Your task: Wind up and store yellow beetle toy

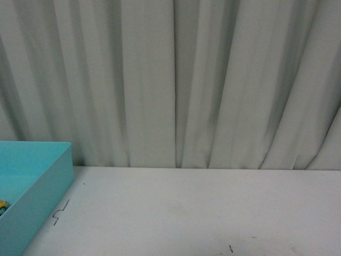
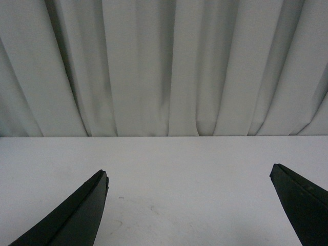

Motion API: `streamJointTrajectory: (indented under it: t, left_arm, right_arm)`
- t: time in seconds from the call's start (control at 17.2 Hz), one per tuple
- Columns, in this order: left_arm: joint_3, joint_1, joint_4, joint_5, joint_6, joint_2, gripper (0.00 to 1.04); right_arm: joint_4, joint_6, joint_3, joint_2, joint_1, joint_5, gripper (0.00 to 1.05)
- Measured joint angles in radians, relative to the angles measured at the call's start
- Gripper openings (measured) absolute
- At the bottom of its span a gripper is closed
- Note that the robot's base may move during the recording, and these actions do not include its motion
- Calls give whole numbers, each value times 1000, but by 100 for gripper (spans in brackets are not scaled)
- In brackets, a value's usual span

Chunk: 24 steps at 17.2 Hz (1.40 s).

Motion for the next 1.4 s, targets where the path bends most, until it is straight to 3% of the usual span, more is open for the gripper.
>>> streamJointTrajectory:
  t: [0.35, 0.41, 0.64, 0.76, 0.99, 1.4]
  left_arm:
    - [0, -1, -24, -2, 0, -72, 2]
    - [0, -1, -25, -2, -2, -72, 8]
    - [0, -1, -25, -2, -2, -72, 44]
    - [0, -1, -25, -2, -2, -72, 56]
    - [0, -1, -26, -2, -1, -72, 100]
    - [0, -1, -25, -2, -1, -72, 98]
  right_arm:
    - [1, 0, 0, 0, 0, 0, 98]
    - [1, 0, 0, 0, 0, 0, 98]
    - [0, 0, 0, 0, 0, 0, 98]
    - [1, 0, 0, 0, 0, 0, 98]
    - [0, 0, 0, 0, 0, 0, 98]
    - [1, 0, 0, 0, 0, 0, 98]
